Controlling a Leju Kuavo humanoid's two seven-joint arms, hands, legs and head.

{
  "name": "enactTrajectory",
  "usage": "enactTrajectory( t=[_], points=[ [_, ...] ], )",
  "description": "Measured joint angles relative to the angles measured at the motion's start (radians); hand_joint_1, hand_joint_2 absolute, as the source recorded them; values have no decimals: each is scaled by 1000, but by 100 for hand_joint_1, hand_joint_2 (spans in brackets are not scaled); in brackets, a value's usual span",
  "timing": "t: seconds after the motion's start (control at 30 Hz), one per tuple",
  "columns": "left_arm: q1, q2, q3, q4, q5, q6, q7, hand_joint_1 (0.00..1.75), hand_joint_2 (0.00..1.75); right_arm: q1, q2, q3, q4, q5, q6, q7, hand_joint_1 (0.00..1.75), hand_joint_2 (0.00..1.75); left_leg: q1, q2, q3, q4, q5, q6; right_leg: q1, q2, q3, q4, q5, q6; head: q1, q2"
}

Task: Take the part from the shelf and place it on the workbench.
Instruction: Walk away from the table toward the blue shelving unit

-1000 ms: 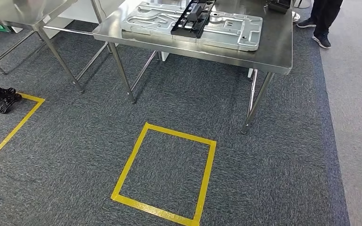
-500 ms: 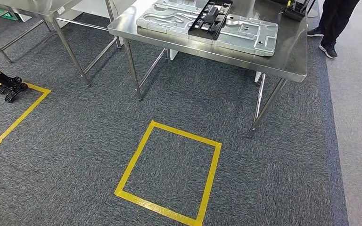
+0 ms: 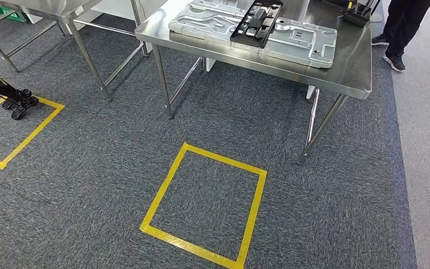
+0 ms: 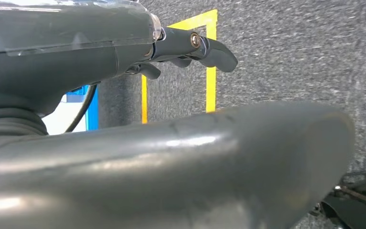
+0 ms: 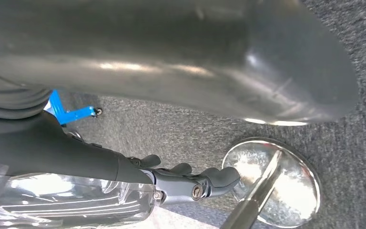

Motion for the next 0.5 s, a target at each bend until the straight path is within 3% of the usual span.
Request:
enactTrajectory(
  t=[0.07,0.1,0.13,0.2,0.23,0.27,0.33,0.4,0.43,0.47,0.5],
  points=[
    [0,-1,0,0,0,0,-4,0,0,-3,0,0,0,0,0,2,0,0,-4,9,6,2,-5,-7,11,-36,60,-127,49,-16,0,0],
    [1,-1,0,0,0,-1,-5,0,0,-5,0,0,0,0,-1,2,0,0,-5,15,7,3,-7,-11,15,-47,73,-157,56,-22,0,0],
    [1,-1,0,0,-1,-1,-7,0,0,-6,0,0,0,0,-1,3,0,0,-5,22,9,4,-9,-16,18,-48,74,-165,55,-25,0,0],
    [0,-1,0,0,-2,0,-11,0,0,-6,1,0,0,-1,-2,4,0,0,-3,34,12,5,-13,-28,16,-27,74,-172,61,-31,0,0],
    [-1,-1,-1,0,-2,1,-13,0,0,-6,2,0,0,-1,-3,4,0,0,-2,26,10,14,-23,-35,11,-17,75,-175,64,-36,0,0],
    [-1,-1,-1,0,-2,1,-14,0,0,-7,4,0,0,-2,-4,5,0,0,1,10,1,41,-42,-42,7,-6,76,-179,67,-40,-1,0],
    [1,-1,-1,0,-2,1,-18,0,0,-8,5,0,0,-3,-5,5,0,0,12,-30,-49,157,-109,-59,2,15,74,-181,71,-45,-1,0],
    [4,-1,-1,0,-2,1,-20,0,0,-8,5,0,0,-4,-6,5,0,0,24,-43,-105,280,-155,-70,2,40,71,-180,72,-46,-1,0],
    [4,-1,-1,0,-2,1,-21,0,0,-7,5,0,0,-4,-5,5,0,0,27,-44,-113,295,-149,-73,1,53,72,-179,73,-46,-1,0],
    [5,-1,-1,0,-2,1,-22,0,0,-6,5,0,0,-4,-5,5,0,0,30,-46,-99,264,-121,-75,1,66,73,-179,73,-45,-1,0],
    [5,-1,-1,0,-2,1,-23,0,0,-6,6,-1,0,-5,-5,5,0,0,32,-57,-68,196,-79,-74,1,80,75,-179,73,-43,-1,0]
  ],
)
